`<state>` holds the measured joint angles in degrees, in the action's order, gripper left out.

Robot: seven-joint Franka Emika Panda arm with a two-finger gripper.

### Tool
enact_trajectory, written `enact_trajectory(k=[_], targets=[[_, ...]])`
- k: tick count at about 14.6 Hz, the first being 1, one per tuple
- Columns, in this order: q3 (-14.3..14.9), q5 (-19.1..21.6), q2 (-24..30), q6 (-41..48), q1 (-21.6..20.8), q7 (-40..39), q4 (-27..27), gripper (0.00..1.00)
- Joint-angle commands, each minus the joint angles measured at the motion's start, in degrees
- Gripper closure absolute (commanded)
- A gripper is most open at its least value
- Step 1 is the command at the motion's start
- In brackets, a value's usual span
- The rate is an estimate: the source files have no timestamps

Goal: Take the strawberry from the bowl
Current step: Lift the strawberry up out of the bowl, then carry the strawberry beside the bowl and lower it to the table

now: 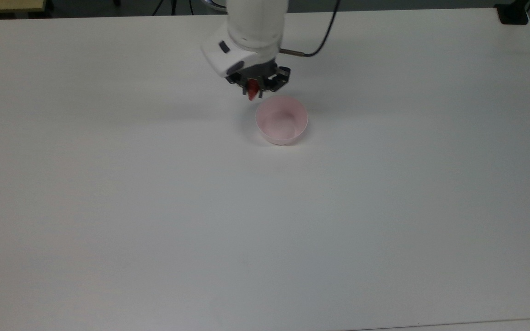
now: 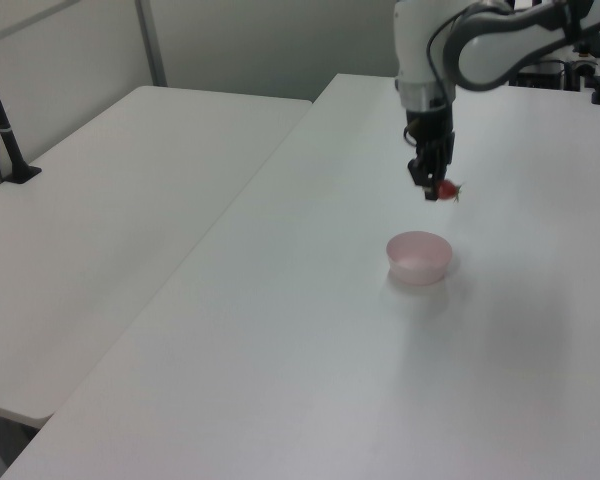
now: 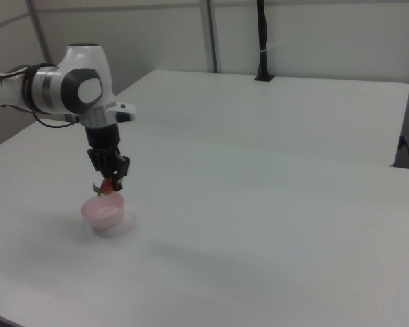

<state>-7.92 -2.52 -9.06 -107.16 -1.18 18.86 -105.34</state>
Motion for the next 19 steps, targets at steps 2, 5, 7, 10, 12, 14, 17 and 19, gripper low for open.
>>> enact_trajectory(k=[2,5,7,10,12,14,17,19], targets=[[0.0,-3.8,0.6,0.4,6.8,-11.3,-0.9,0.72],[0.0,-6.3,-1.7,-1.6,9.5,-15.2,-1.1,0.72],[0.0,-10.7,-5.9,-6.1,10.8,-15.1,-1.6,0.72],[0.1,-12.2,-8.7,-9.7,11.3,-14.8,-2.2,0.72],[0.1,-12.6,-9.2,-11.0,11.4,-14.8,-2.8,0.71],[0.1,-12.6,-9.4,-11.4,11.5,-14.8,-2.9,0.60],[0.1,-12.3,-8.8,-10.8,11.6,-14.2,-2.5,0.03],[0.1,-12.1,-6.8,-10.4,11.6,-8.7,-2.2,0.00]])
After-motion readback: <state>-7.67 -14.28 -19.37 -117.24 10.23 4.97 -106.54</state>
